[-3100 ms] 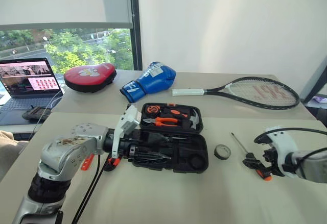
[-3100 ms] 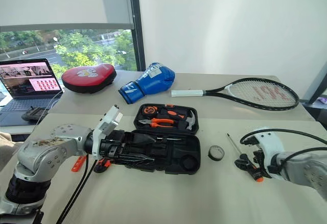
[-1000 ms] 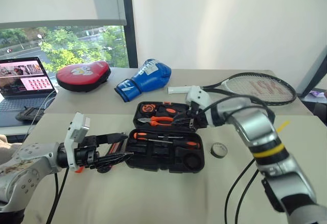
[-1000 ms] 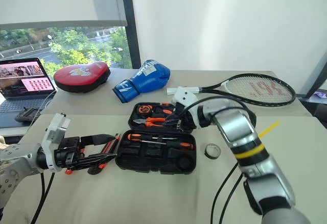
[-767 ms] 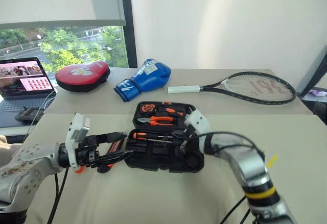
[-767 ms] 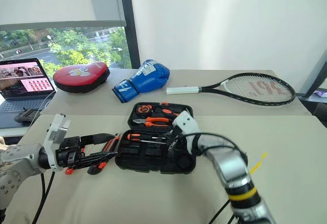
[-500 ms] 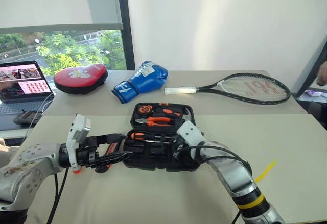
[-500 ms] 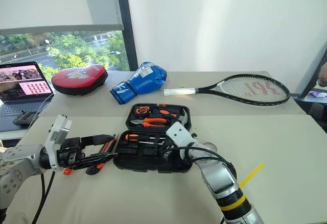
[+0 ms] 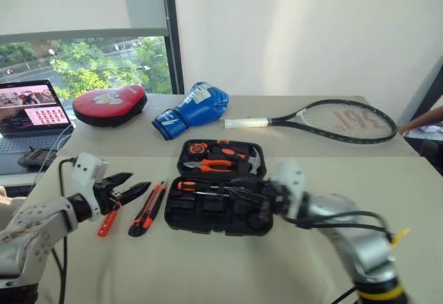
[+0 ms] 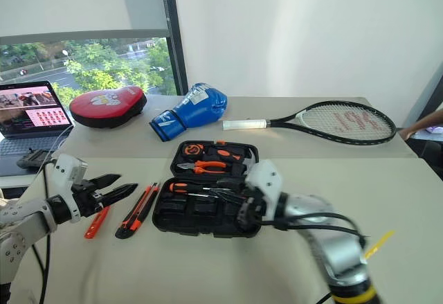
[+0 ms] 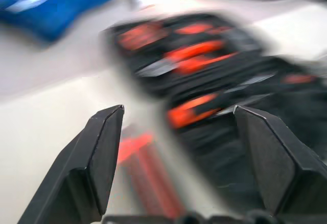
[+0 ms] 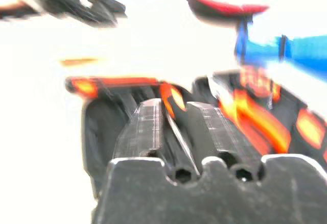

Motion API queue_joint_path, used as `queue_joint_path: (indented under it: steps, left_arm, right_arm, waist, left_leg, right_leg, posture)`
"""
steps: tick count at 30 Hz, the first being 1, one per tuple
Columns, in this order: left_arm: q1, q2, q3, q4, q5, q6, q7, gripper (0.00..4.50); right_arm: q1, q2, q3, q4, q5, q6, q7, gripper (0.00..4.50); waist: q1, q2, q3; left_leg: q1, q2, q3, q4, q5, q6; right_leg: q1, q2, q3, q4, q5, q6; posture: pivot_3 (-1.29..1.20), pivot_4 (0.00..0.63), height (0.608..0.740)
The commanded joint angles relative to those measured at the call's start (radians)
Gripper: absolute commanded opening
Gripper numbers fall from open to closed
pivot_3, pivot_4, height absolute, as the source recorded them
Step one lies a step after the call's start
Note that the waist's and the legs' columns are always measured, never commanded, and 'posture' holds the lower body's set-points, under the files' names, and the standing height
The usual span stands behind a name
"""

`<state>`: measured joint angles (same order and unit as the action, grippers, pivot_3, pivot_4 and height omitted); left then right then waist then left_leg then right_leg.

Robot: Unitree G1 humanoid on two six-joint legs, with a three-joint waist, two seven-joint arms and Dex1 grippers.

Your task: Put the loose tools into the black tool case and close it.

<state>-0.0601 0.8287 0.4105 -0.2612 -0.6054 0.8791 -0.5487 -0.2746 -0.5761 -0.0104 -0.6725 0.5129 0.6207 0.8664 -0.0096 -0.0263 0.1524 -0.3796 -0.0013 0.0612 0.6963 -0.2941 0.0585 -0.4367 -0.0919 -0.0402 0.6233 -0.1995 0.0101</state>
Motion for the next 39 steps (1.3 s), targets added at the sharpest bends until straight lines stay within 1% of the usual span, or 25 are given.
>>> queue_joint_path:
  steps: [1, 2, 4, 6, 7, 10, 13, 15, 17, 18, 21, 24, 26, 28, 30, 32, 34, 36, 39]
  left_arm:
    - [0.015, 0.057, 0.026, 0.019, 0.027, 0.102, 0.029, 3.67]
    - [0.008, 0.061, 0.021, 0.035, 0.027, 0.136, 0.037, 3.67]
    - [0.024, 0.085, -0.025, 0.046, 0.056, 0.145, 0.024, 3.67]
    - [0.021, 0.082, -0.062, 0.055, 0.071, 0.171, 0.033, 3.67]
    - [0.015, 0.07, -0.074, 0.062, 0.077, 0.178, 0.043, 3.67]
    - [0.016, 0.032, -0.088, 0.07, 0.078, 0.202, 0.06, 3.67]
    - [0.03, 0.02, -0.094, 0.077, 0.092, 0.191, 0.057, 2.96]
    - [0.028, 0.016, -0.095, 0.087, 0.097, 0.177, 0.047, 2.11]
    - [0.027, 0.017, -0.096, 0.103, 0.103, 0.156, 0.025, 1.44]
    - [0.027, 0.014, -0.09, 0.114, 0.101, 0.14, 0.012, 0.94]
    - [0.026, 0.007, -0.066, 0.144, 0.086, 0.086, -0.038, 0.12]
    - [-0.007, -0.032, 0.007, 0.155, 0.007, 0.076, -0.092, 0.11]
    - [-0.049, -0.039, 0.064, 0.149, -0.098, 0.111, -0.175, 0.11]
    - [-0.084, 0.003, 0.077, 0.123, -0.207, 0.202, -0.261, 0.11]
    - [-0.126, 0.057, 0.051, 0.093, -0.29, 0.286, -0.329, 0.11]
    - [-0.169, 0.085, 0.003, 0.102, -0.287, 0.29, -0.352, 0.11]
    - [-0.22, 0.107, -0.061, 0.169, -0.234, 0.248, -0.375, 0.11]
    - [-0.246, 0.12, -0.096, 0.215, -0.196, 0.208, -0.395, 0.11]
    - [-0.263, 0.147, -0.129, 0.203, -0.216, 0.223, -0.456, 0.11]
  right_arm:
    - [0.059, -0.121, -0.145, -0.108, 0.204, 0.08, 0.083, 2.83]
    - [0.072, -0.145, -0.164, -0.114, 0.225, 0.085, 0.088, 3.1]
    - [0.086, -0.178, -0.186, -0.118, 0.26, 0.092, 0.084, 3.74]
    - [0.102, -0.202, -0.193, -0.119, 0.263, 0.088, 0.077, 4.37]
    - [0.113, -0.211, -0.198, -0.118, 0.265, 0.085, 0.071, 4.46]
    - [0.138, -0.233, -0.2, -0.127, 0.273, 0.081, 0.055, 4.46]
    - [0.148, -0.241, -0.192, -0.14, 0.274, 0.073, 0.033, 4.5]
    - [0.156, -0.243, -0.186, -0.146, 0.267, 0.067, 0.019, 4.5]
    - [0.161, -0.242, -0.184, -0.147, 0.264, 0.063, 0.006, 4.5]
    - [0.162, -0.241, -0.183, -0.147, 0.263, 0.062, -0.002, 4.5]
    - [0.161, -0.243, -0.176, -0.15, 0.258, 0.056, -0.013, 4.5]
    - [0.161, -0.24, -0.172, -0.152, 0.262, 0.056, -0.028, 4.5]
    - [0.162, -0.235, -0.167, -0.154, 0.259, 0.053, -0.041, 4.5]
    - [0.165, -0.234, -0.167, -0.16, 0.263, 0.053, -0.052, 4.5]
    - [0.17, -0.233, -0.174, -0.166, 0.273, 0.056, -0.064, 4.5]
    - [0.177, -0.235, -0.175, -0.175, 0.273, 0.057, -0.072, 4.5]
    - [0.193, -0.238, -0.183, -0.195, 0.28, 0.06, -0.085, 4.5]
    - [0.207, -0.243, -0.191, -0.21, 0.284, 0.062, -0.092, 4.5]
    - [0.225, -0.246, -0.213, -0.219, 0.302, 0.067, -0.109, 4.5]
  waist:
    - [0.002, 0.0, 0.0]
    - [0.004, 0.0, 0.0]
    - [0.012, -0.001, 0.001]
    - [0.018, -0.001, 0.001]
    - [0.02, -0.001, 0.001]
    - [0.024, -0.001, 0.001]
    - [0.023, 0.0, 0.0]
    - [0.022, 0.001, 0.0]
    - [0.023, 0.001, 0.0]
    - [0.023, 0.001, 0.0]
    - [0.024, 0.001, 0.0]
    - [0.027, 0.001, 0.0]
    - [0.031, 0.0, 0.0]
    - [0.032, -0.005, 0.003]
    - [0.03, -0.009, 0.004]
    - [0.029, -0.009, 0.004]
    - [0.028, -0.008, 0.004]
    - [0.028, -0.007, 0.004]
    - [0.019, -0.009, 0.005]
  left_leg:
    - [0.0, 0.0, 0.0, -0.001, 0.0, 0.0]
    - [0.0, 0.0, 0.0, -0.001, 0.0, 0.0]
    - [0.0, 0.0, 0.0, 0.0, 0.0, 0.0]
    - [0.0, 0.0, 0.0, 0.0, 0.0, -0.001]
    - [0.0, 0.0, 0.0, 0.0, 0.001, -0.001]
    - [0.001, 0.0, 0.0, -0.001, 0.001, -0.002]
    - [0.001, 0.0, 0.0, -0.001, 0.001, -0.002]
    - [0.002, 0.0, 0.0, -0.001, 0.001, -0.002]
    - [0.002, 0.0, 0.0, -0.001, 0.001, -0.002]
    - [0.002, 0.0, 0.0, -0.001, 0.001, -0.002]
    - [0.001, 0.0, 0.0, -0.001, 0.001, -0.002]
    - [0.0, 0.0, 0.0, -0.001, 0.001, -0.001]
    - [-0.001, 0.0, -0.001, 0.0, 0.001, -0.001]
    - [-0.005, 0.0, -0.002, 0.001, 0.002, -0.001]
    - [-0.006, 0.0, -0.003, 0.002, 0.002, -0.002]
    - [-0.006, 0.0, -0.003, 0.002, 0.003, -0.002]
    - [-0.005, -0.001, -0.002, 0.002, 0.003, -0.002]
    - [-0.004, -0.001, -0.001, 0.002, 0.002, -0.001]
    - [-0.004, -0.001, 0.0, 0.002, 0.003, -0.002]
  right_leg:
    - [0.0, -0.001, 0.0, 0.0, 0.0, 0.0]
    - [-0.001, -0.001, 0.0, -0.001, 0.0, 0.0]
    - [0.0, -0.005, 0.0, -0.001, 0.0, -0.001]
    - [0.0, -0.006, 0.0, -0.001, 0.001, -0.002]
    - [0.0, -0.006, 0.0, -0.001, 0.001, -0.002]
    - [0.0, -0.009, 0.001, 0.0, 0.001, -0.002]
    - [0.0, -0.011, 0.002, 0.001, 0.001, -0.003]
    - [0.0, -0.012, 0.003, 0.001, 0.001, -0.003]
    - [0.0, -0.012, 0.003, 0.001, 0.0, -0.003]
    - [0.0, -0.013, 0.002, 0.001, 0.0, -0.003]
    - [0.0, -0.014, 0.002, 0.0, 0.0, -0.003]
    - [0.0, -0.014, 0.002, 0.0, 0.0, -0.003]
    - [-0.001, -0.015, 0.001, 0.0, 0.0, -0.003]
    - [-0.003, -0.014, 0.0, 0.0, 0.001, -0.003]
    - [-0.004, -0.013, -0.001, 0.001, 0.001, -0.003]
    - [-0.003, -0.012, -0.001, 0.001, 0.0, -0.003]
    - [-0.002, -0.011, -0.001, 0.001, 0.0, -0.003]
    - [-0.001, -0.004, -0.002, 0.001, 0.0, -0.003]
    - [-0.002, -0.001, -0.002, 0.0, 0.0, -0.003]
  posture:
    - [0.0, 0.15, 0.74]
    - [0.0, 0.15, 0.74]
    - [0.0, 0.15, 0.74]
    - [0.0, 0.15, 0.74]
    - [0.0, 0.15, 0.74]
    - [0.0, 0.15, 0.74]
    - [0.0, 0.15, 0.74]
    - [0.0, 0.15, 0.74]
    - [0.0, 0.15, 0.74]
    - [0.0, 0.15, 0.74]
    - [0.0, 0.15, 0.74]
    - [0.0, 0.15, 0.74]
    - [0.0, 0.15, 0.74]
    - [0.0, 0.15, 0.74]
    - [0.0, 0.15, 0.74]
    - [0.0, 0.15, 0.74]
    - [0.0, 0.15, 0.74]
    - [0.0, 0.15, 0.74]
    - [0.0, 0.15, 0.74]
